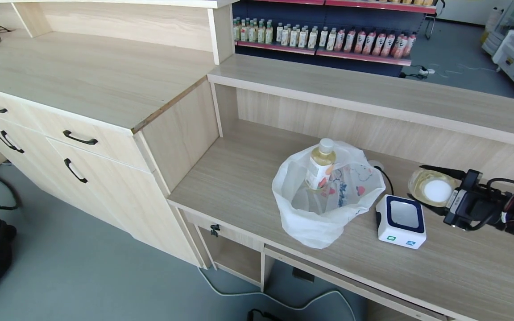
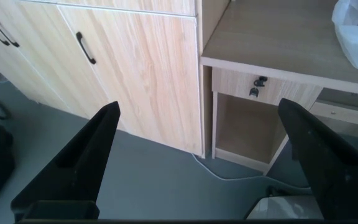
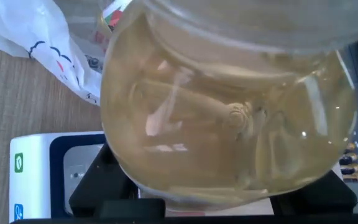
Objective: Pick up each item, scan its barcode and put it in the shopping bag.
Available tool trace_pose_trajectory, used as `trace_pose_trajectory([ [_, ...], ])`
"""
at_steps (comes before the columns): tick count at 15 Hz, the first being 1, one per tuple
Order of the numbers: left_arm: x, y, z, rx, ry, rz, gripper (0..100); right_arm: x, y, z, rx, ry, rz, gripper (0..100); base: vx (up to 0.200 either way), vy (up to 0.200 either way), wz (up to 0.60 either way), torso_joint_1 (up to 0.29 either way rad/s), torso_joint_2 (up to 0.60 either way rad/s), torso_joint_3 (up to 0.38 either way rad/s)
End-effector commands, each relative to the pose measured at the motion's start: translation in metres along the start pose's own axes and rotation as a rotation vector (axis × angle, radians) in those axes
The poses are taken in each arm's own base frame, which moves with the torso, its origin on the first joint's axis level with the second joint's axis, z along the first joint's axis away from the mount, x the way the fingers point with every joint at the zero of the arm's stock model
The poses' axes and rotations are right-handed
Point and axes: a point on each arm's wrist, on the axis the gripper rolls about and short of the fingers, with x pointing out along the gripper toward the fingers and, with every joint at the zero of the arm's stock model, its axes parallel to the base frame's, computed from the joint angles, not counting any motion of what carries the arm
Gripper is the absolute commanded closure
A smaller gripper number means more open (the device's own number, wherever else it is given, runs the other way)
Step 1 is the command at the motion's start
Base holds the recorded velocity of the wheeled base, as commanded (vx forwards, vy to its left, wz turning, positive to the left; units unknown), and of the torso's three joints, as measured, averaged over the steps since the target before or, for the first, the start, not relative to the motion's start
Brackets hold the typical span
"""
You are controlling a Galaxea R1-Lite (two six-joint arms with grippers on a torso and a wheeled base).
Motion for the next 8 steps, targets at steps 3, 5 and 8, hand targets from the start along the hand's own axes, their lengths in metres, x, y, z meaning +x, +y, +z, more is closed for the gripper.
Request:
trace_pose_trajectory([
  [3,0.0000,0.0000,0.0000,0.000,-0.001,0.000,0,0.0041,0.0097,-0.0071,-0.002,-0.008,0.027,100,0.000,0.000,0.00,0.000,0.00,0.000],
  [5,0.0000,0.0000,0.0000,0.000,-0.001,0.000,0,0.0048,0.0128,-0.0094,-0.014,-0.007,0.033,100,0.000,0.000,0.00,0.000,0.00,0.000],
  [8,0.0000,0.0000,0.0000,0.000,-0.001,0.000,0,0.0048,0.0169,-0.0150,-0.032,-0.018,0.045,100,0.000,0.000,0.00,0.000,0.00,0.000],
])
